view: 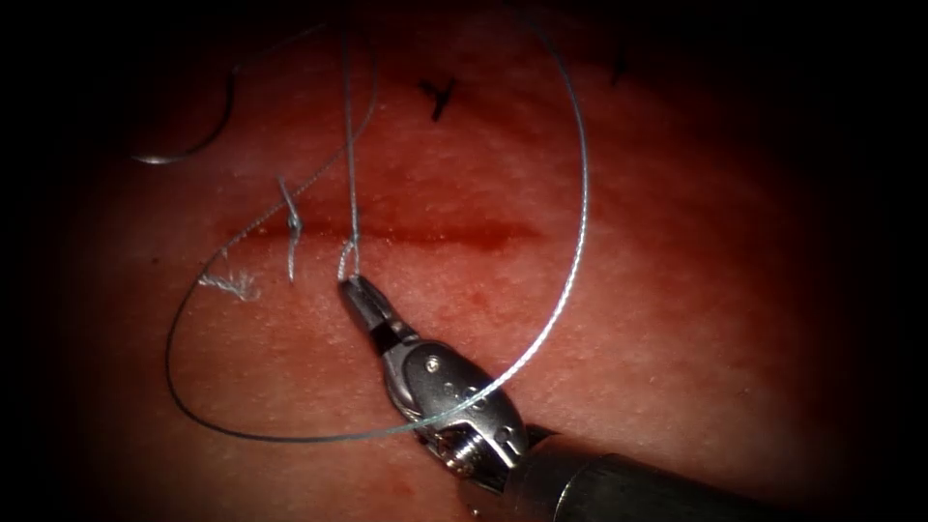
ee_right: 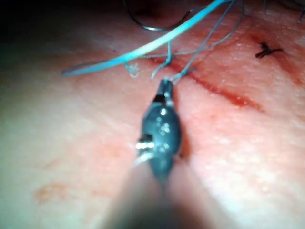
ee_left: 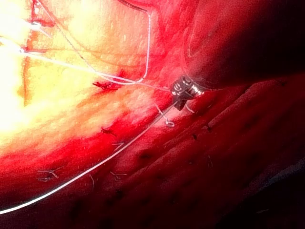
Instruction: Wound Closure
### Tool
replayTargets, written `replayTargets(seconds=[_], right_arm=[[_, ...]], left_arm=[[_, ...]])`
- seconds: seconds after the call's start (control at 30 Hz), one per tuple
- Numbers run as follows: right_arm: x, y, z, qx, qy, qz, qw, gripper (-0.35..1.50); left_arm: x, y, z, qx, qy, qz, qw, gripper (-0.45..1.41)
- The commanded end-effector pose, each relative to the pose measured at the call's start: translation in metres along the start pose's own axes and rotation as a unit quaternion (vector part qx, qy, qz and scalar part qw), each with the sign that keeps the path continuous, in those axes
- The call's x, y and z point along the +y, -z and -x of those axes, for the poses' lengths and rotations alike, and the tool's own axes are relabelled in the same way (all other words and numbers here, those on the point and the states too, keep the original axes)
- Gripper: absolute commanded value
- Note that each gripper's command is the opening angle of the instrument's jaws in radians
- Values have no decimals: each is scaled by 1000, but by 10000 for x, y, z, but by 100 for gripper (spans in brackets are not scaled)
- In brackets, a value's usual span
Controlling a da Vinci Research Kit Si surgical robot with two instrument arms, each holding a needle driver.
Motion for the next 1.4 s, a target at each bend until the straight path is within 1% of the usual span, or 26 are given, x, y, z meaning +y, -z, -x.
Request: replayTargets(seconds=[0.03, 0.3, 0.4, 0.43, 0.47, 0.5, 0.53, 0.57, 0.6, 0.63, 0.7, 0.73, 0.77, 0.8, 0.83, 0.9, 0.93, 1.03, 1.07, 1.17, 1.2, 1.23, 1.3, 1.4], right_arm=[[-4, -6, 2, -1, 3, -3, 1000, -35], [-7, -5, 8, -10, 6, -12, 1000, -35], [-6, -8, 4, -11, 5, -12, 1000, -35], [-3, -13, -3, 7, 1, 2, 1000, -35], [-3, -13, -3, 7, 1, 2, 1000, -35], [0, -16, -12, 24, -3, 4, 1000, -35], [3, -17, -21, 29, -6, 5, 1000, 24], [3, -17, -24, 28, -8, 5, 1000, 39], [4, -17, -30, 27, -10, 5, 1000, 86], [3, -16, -32, 26, -11, 4, 1000, 104], [3, -14, -37, 25, -10, 5, 1000, 133], [3, -13, -39, 23, -16, 2, 1000, 135], [6, -13, -45, 22, -27, -2, 999, 141], [8, -13, -47, 22, -37, -7, 999, 143], [13, -12, -53, 19, -42, -15, 999, 143], [19, -11, -59, 16, -44, -25, 999, 138], [27, -9, -68, 4, -13, -40, 999, 123], [40, -7, -82, -6, 26, -63, 998, 103], [49, -8, -92, -10, 61, -82, 995, 99], [63, -15, -106, -38, 82, -103, 991, 101], [71, -23, -112, -60, 83, -113, 988, 103], [78, -34, -113, -82, 83, -122, 986, 111], [84, -45, -113, -91, 84, -128, 984, 115], [92, -63, -113, -88, 83, -131, 984, 113]], left_arm=[[-6, -10, -1, 0, -7, -4, 1000, -45], [-9, -11, 2, -5, -19, -9, 1000, -45], [-10, -11, 3, -2, -18, -11, 1000, -45], [-3, -8, -1, 12, -18, -9, 1000, -45], [-3, -8, -1, 12, -18, -9, 1000, -45], [4, -3, -7, 23, -11, -6, 1000, -45], [9, 2, -13, 31, -1, -3, 1000, -45], [11, 4, -17, 38, 4, -1, 999, -45], [12, 10, -24, 53, 11, 5, 999, -45], [12, 12, -27, 61, 19, 8, 998, -45], [12, 22, -40, 84, 49, 12, 995, -45], [13, 27, -45, 96, 58, 15, 994, -45], [17, 35, -54, 112, 80, 20, 990, -45], [19, 41, -60, 125, 97, 23, 987, -45], [21, 52, -71, 150, 123, 27, 981, -45], [21, 62, -80, 166, 145, 33, 975, -45], [18, 72, -88, 184, 163, 35, 969, -45], [9, 91, -100, 220, 203, 32, 953, -45], [1, 105, -109, 248, 229, 36, 940, -45], [-7, 124, -122, 277, 261, 45, 924, -45], [-10, 134, -130, 289, 271, 50, 917, -45], [-12, 145, -142, 297, 278, 57, 911, -45], [-14, 155, -154, 304, 286, 62, 907, -45], [-18, 168, -171, 313, 294, 69, 900, -45]])
